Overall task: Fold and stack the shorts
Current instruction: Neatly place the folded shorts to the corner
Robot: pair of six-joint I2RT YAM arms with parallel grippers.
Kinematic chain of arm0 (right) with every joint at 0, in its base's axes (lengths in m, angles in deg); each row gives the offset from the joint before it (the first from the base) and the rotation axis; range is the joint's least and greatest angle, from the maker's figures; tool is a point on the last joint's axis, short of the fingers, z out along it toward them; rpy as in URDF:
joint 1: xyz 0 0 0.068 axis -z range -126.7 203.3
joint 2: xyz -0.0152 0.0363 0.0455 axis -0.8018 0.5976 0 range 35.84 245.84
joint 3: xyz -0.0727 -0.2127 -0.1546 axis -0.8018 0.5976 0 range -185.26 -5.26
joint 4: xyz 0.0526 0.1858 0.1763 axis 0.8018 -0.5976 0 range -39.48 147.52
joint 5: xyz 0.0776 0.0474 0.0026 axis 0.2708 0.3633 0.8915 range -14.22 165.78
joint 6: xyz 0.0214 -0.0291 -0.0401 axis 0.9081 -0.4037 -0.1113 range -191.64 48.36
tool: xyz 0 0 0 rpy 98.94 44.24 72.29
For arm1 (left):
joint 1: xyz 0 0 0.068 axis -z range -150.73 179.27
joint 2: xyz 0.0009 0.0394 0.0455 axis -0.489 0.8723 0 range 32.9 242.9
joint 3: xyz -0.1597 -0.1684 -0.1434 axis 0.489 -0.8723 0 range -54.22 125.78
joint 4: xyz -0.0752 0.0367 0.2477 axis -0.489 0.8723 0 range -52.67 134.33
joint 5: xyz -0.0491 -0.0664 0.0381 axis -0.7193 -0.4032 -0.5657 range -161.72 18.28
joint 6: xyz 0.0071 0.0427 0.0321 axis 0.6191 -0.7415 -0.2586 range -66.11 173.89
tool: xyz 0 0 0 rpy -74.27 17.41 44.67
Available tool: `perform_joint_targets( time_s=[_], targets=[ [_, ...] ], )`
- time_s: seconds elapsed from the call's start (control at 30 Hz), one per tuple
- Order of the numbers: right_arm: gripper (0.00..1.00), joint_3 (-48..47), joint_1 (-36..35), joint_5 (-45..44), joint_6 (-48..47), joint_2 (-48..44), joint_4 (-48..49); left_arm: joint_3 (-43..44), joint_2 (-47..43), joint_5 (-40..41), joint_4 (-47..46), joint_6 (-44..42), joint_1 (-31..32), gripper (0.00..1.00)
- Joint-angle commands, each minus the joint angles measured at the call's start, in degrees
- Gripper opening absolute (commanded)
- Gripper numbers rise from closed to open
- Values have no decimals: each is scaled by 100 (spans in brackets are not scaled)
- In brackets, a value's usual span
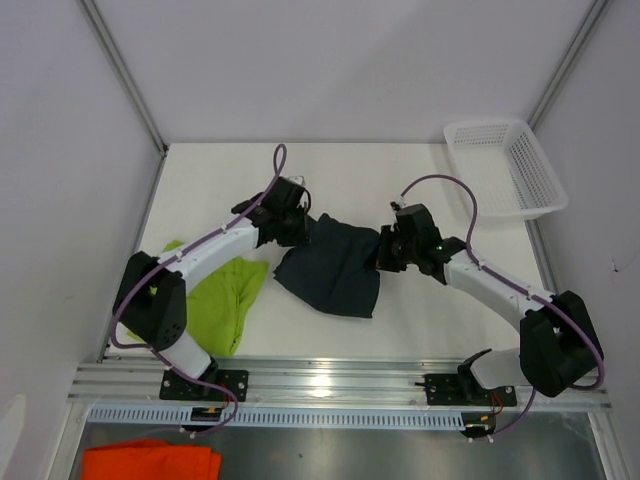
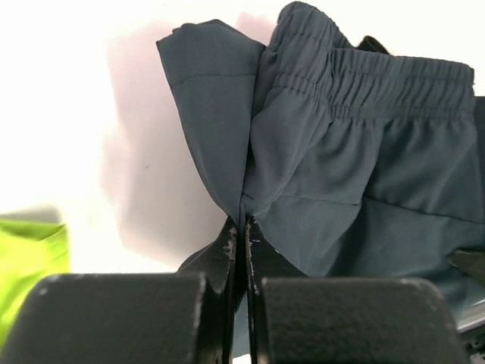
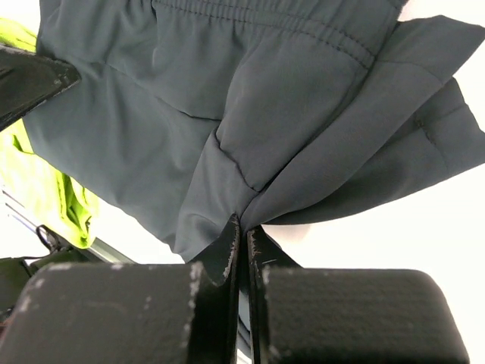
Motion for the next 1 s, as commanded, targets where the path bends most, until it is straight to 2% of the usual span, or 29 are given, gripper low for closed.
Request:
perform_joint_targets(
  time_s=[0.0,0.2,0.47,0.77,0.9,0.97],
  targets=[
    [0,-514,-294,-178,191,195,148,646,-464,173,567,-213,-100,0],
    [0,-1208,-840,-293,331,573,166,982,-912,419,1419,-195,-319,0],
    [0,-2077,-1859,-240,621,1320,657,833,-2124,595,2386,-301,-1321,0],
    [0,-3273,-3062,-521,885,2584,1080,78,-3293,868,3107,-696,-2963,0],
    [0,-3669,-3380,-653,929,2937,1159,-195,-3627,832,3239,-1012,-3877,0],
    [0,-3775,-3468,-697,973,3051,1308,-388,-3690,867,3266,-1118,-4107,0]
  ],
)
